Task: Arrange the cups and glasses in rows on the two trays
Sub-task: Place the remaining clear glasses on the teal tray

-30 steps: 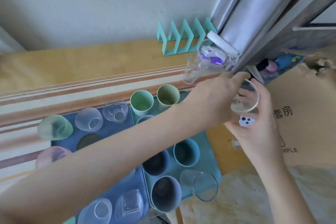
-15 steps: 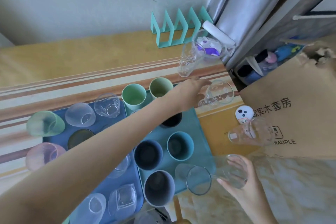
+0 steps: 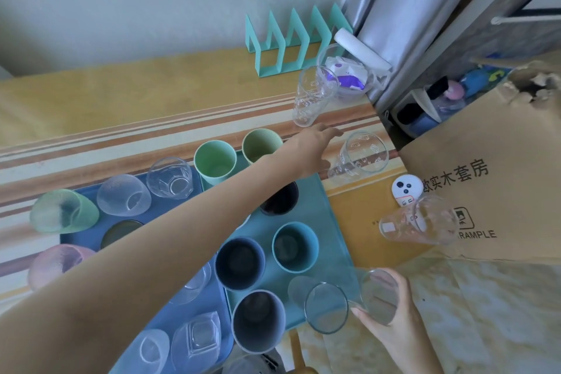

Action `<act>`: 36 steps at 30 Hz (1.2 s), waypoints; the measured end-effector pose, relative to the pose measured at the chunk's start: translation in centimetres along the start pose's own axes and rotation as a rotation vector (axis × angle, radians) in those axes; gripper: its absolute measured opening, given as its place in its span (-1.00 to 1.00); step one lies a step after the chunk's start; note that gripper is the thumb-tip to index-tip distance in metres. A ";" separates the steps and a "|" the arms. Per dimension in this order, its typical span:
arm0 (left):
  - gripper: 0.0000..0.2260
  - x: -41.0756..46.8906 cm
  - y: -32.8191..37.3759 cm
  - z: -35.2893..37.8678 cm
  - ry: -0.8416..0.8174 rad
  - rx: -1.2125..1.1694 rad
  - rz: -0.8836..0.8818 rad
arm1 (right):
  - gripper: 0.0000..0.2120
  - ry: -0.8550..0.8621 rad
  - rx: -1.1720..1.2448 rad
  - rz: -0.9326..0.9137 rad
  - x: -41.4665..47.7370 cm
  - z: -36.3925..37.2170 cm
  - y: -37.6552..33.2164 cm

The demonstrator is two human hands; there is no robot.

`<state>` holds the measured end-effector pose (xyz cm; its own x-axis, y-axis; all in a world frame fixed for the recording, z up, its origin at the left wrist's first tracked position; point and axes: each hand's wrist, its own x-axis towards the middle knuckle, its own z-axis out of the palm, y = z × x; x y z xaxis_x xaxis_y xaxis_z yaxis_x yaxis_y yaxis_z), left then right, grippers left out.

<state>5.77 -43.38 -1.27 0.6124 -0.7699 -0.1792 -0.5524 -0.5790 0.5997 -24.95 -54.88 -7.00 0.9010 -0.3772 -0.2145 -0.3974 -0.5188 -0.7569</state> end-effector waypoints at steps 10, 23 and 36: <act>0.03 6.4 4.0 3.6 -0.130 0.130 0.014 | -0.27 0.023 0.019 -0.017 0.0 0.5 0.4; -0.17 3.1 5.6 1.5 -0.008 0.181 0.147 | -0.27 0.029 0.022 -0.031 -0.1 0.4 0.6; -0.15 -4.3 5.5 4.3 -0.203 0.220 0.202 | -0.33 0.002 -0.002 0.018 -0.1 0.2 0.5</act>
<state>-2.38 -44.39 -0.56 0.3659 -0.8997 -0.2381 -0.7732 -0.4363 0.4603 -25.19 -54.92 -7.51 0.8936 -0.3875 -0.2268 -0.4136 -0.5137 -0.7517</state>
